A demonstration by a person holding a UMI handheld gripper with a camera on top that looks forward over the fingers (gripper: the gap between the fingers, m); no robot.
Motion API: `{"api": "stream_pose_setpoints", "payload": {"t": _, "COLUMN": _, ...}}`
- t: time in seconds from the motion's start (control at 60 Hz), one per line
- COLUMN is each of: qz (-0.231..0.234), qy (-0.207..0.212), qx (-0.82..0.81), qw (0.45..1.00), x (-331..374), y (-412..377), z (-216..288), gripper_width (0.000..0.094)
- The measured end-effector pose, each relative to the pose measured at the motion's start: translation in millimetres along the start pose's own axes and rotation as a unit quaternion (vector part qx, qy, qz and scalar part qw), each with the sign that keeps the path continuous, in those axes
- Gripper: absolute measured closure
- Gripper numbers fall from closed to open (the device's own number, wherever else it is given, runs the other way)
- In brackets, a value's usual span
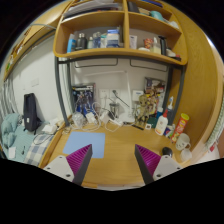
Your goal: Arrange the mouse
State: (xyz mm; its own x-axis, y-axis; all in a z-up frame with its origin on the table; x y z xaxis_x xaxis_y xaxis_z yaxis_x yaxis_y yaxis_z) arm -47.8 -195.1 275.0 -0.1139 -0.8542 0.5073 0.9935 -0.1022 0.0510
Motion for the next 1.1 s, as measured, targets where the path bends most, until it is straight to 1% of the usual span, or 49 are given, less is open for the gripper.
{"api": "stream_pose_setpoints", "payload": {"t": 0.067, "qz": -0.011, "qy": -0.010, "qx": -0.012, "qw": 1.000, "x": -11.5, "y": 15.8, "z": -13.5, "gripper_width": 0.0072}}
{"api": "stream_pose_setpoints", "payload": {"t": 0.133, "qz": -0.033, "qy": -0.014, "qx": -0.021, "qw": 0.999, "x": -17.1, "y": 37.2, "z": -26.0, "gripper_width": 0.0076}}
{"api": "stream_pose_setpoints", "payload": {"t": 0.267, "qz": -0.076, "qy": -0.014, "qx": -0.018, "qw": 0.997, "x": -53.1, "y": 106.7, "z": -62.9, "gripper_width": 0.0073}}
{"api": "stream_pose_setpoints", "payload": {"t": 0.367, "qz": -0.115, "qy": -0.033, "qx": -0.016, "qw": 0.993, "x": -73.9, "y": 165.5, "z": -93.5, "gripper_width": 0.0072}}
{"api": "stream_pose_setpoints", "payload": {"t": 0.467, "qz": -0.134, "qy": -0.056, "qx": -0.026, "qw": 0.989, "x": -101.2, "y": 211.3, "z": -118.3, "gripper_width": 0.0071}}
{"api": "stream_pose_setpoints", "payload": {"t": 0.583, "qz": -0.136, "qy": -0.075, "qx": -0.027, "qw": 0.988, "x": -141.9, "y": 248.9, "z": -135.4, "gripper_width": 0.0076}}
{"api": "stream_pose_setpoints", "payload": {"t": 0.9, "qz": -0.109, "qy": -0.120, "qx": -0.020, "qw": 0.987, "x": -260.6, "y": 300.6, "z": -158.3, "gripper_width": 0.0088}}
{"api": "stream_pose_setpoints", "payload": {"t": 0.967, "qz": -0.105, "qy": -0.131, "qx": -0.025, "qw": 0.985, "x": -276.9, "y": 308.3, "z": -164.1, "gripper_width": 0.0116}}
{"api": "stream_pose_setpoints", "payload": {"t": 1.033, "qz": -0.104, "qy": -0.137, "qx": -0.033, "qw": 0.985, "x": -288.1, "y": 312.7, "z": -168.6, "gripper_width": 0.0199}}
{"api": "stream_pose_setpoints", "payload": {"t": 1.05, "qz": -0.101, "qy": -0.140, "qx": -0.035, "qw": 0.984, "x": -290.1, "y": 312.3, "z": -170.2, "gripper_width": 0.0225}}
{"api": "stream_pose_setpoints", "payload": {"t": 1.067, "qz": -0.095, "qy": -0.144, "qx": -0.038, "qw": 0.984, "x": -293.1, "y": 312.7, "z": -171.0, "gripper_width": 0.0278}}
{"api": "stream_pose_setpoints", "payload": {"t": 1.083, "qz": -0.090, "qy": -0.139, "qx": -0.044, "qw": 0.985, "x": -293.9, "y": 309.5, "z": -170.9, "gripper_width": 0.0337}}
{"api": "stream_pose_setpoints", "payload": {"t": 1.1, "qz": -0.089, "qy": -0.137, "qx": -0.050, "qw": 0.985, "x": -295.0, "y": 308.7, "z": -170.4, "gripper_width": 0.0367}}
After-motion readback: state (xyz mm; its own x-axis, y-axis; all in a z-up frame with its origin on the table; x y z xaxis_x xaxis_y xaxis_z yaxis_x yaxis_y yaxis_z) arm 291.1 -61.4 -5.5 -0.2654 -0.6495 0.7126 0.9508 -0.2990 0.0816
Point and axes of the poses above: the point between the fingertips, and its own axes, seen from behind it with the camera up: y to the right, z up, x backward, against the way the camera looks, the point moved 2 cm from there along x, backward, against the way the camera looks, and after that the axes turned 9 degrees about -z, right-handed, at the moved point
